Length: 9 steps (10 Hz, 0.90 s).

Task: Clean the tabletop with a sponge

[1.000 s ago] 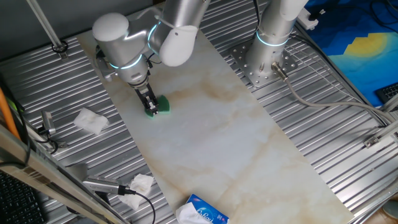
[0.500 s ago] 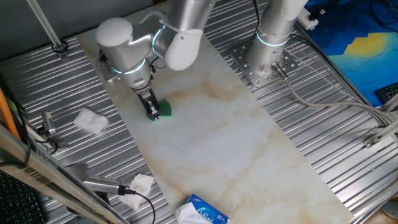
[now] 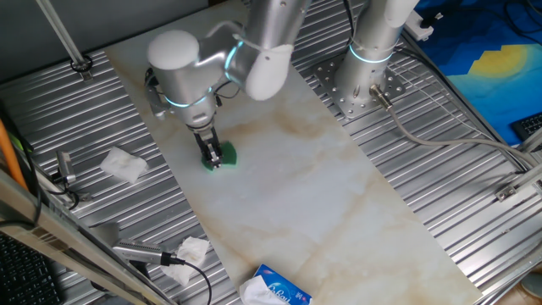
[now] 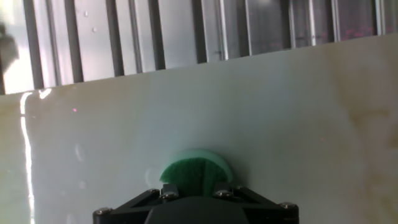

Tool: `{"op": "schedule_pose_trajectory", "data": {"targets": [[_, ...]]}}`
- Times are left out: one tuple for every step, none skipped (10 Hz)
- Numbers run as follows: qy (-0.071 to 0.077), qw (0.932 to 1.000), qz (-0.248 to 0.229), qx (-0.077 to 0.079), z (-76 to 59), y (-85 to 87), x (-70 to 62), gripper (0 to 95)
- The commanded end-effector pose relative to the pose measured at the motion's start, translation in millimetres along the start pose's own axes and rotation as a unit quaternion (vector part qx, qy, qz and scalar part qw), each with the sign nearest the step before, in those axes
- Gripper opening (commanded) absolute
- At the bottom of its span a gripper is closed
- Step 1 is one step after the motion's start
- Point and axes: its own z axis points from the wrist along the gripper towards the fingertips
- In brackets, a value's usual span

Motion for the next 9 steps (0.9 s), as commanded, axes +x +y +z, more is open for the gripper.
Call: {"op": "schedule_pose_trajectory", "data": {"targets": [[-0.002, 1.0000, 0.007, -0.001, 1.4, 7.1, -0.9, 0.0], [-0.002, 0.9999, 0.013, -0.001, 2.0, 12.6, -0.6, 0.0], [-0.002, 0.9998, 0.017, -0.003, 2.3, 17.0, -0.3, 0.0], [-0.002, 0.9997, 0.022, -0.004, 2.1, 23.4, 0.3, 0.0], [-0.002, 0.9997, 0.025, -0.005, 1.8, 27.5, 0.8, 0.0], [-0.002, 0.9996, 0.027, -0.006, 1.7, 31.2, 1.3, 0.0], [-0.002, 0.9995, 0.031, -0.008, 1.9, 35.2, 1.9, 0.0], [-0.002, 0.9994, 0.034, -0.009, 2.2, 39.1, 2.5, 0.0], [-0.003, 0.9993, 0.037, -0.009, 2.9, 43.2, 3.3, 0.0]]}}
